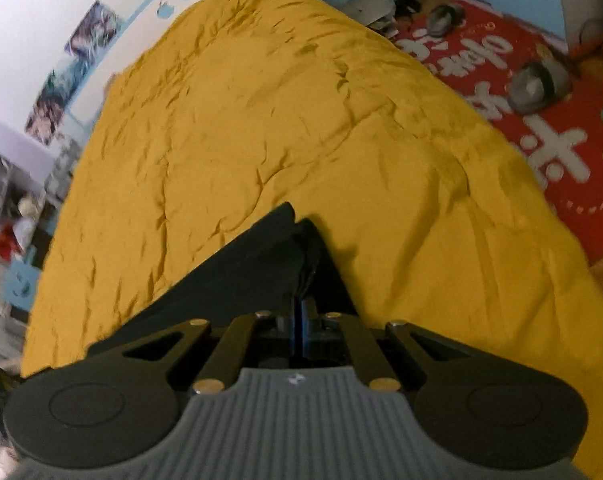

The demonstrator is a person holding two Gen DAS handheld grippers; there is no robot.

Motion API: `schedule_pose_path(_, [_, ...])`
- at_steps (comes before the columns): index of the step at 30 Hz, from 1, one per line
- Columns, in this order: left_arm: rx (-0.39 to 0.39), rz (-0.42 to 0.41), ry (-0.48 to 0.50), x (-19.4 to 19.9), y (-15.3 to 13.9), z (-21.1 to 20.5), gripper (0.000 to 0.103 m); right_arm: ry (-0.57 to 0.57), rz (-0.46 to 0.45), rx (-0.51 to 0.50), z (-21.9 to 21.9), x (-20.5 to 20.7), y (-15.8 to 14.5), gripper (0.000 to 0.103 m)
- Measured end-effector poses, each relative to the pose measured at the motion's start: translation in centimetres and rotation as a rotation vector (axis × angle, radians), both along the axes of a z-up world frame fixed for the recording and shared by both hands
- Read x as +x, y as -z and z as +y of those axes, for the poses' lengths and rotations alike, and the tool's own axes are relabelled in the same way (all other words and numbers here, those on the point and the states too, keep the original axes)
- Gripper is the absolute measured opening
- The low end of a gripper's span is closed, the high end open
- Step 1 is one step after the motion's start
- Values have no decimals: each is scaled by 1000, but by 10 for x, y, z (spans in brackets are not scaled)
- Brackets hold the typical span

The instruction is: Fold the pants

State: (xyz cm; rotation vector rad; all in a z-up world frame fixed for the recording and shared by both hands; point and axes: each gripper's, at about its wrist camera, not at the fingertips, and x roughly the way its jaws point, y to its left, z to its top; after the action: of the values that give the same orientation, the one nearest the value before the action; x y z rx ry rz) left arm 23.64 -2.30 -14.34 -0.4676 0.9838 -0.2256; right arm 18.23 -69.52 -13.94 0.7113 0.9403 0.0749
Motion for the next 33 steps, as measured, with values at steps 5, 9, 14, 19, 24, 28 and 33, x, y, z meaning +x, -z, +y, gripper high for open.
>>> schedule_pose_path(5, [21,-26,21,7,3,-12,46,-14,-18,-13,6,2,-4,0])
schedule_pose_path(9, [82,-78,40,1,-3,-20,11,-13,-21,-20,8,4,-8,0])
schedule_pose_path(14, [-115,-168,-17,-14,-18,9,8,-29,-151,-3,10,-8,-40,0])
schedule_pose_path(19, [-114,-93,-68,-10,2,18,8,-31,-147,-66,15,2,-36,0])
schedule_pose_path(24, [-28,-50,-45,0,6,8,13,10,-48,-66,14,13,4,0])
schedule_pose_path(28, [64,-20,-37,-4,-3,5,41,18,-27,-114,18,13,2,0])
schedule_pose_path(33, [58,27,-8,-29,-26,17,48,-4,-36,-278,31,-3,-23,6])
